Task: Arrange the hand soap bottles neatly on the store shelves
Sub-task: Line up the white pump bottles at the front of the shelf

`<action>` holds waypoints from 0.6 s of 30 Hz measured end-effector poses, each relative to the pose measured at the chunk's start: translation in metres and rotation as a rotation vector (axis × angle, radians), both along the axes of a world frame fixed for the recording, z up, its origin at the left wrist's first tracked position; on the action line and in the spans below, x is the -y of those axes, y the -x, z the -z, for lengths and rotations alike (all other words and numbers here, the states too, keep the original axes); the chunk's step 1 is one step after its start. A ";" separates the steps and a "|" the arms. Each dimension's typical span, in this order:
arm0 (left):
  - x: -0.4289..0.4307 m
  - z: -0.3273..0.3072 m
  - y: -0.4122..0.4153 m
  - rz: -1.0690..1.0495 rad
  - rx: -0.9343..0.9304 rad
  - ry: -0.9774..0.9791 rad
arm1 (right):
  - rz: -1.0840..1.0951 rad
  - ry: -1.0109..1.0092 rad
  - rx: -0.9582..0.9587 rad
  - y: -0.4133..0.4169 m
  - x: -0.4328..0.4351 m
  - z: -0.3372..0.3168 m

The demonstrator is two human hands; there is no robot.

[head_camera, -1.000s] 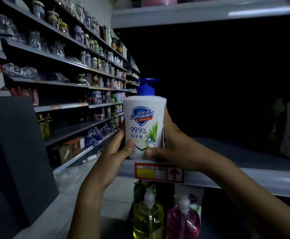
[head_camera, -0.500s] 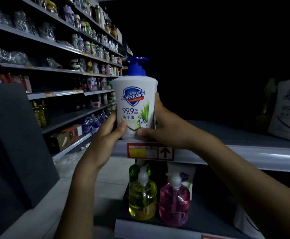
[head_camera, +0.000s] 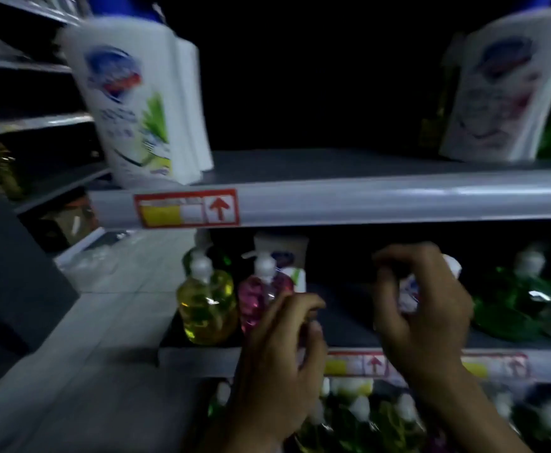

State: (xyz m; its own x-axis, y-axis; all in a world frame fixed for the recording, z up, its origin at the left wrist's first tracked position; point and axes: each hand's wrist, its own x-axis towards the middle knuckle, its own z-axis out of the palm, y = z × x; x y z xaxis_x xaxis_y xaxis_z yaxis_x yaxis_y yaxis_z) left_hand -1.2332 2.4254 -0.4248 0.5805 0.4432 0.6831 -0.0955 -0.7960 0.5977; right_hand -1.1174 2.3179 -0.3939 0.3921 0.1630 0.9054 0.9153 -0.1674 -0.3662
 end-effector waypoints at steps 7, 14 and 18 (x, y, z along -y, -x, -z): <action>0.027 0.010 -0.074 0.099 -0.249 0.138 | 0.160 -0.129 -0.376 -0.049 0.042 0.026; 0.024 0.030 -0.125 0.215 -0.505 0.298 | -0.003 0.424 -0.755 -0.088 0.074 0.053; 0.024 0.041 -0.135 0.207 -0.485 0.327 | 0.001 0.565 -0.700 -0.090 0.075 0.062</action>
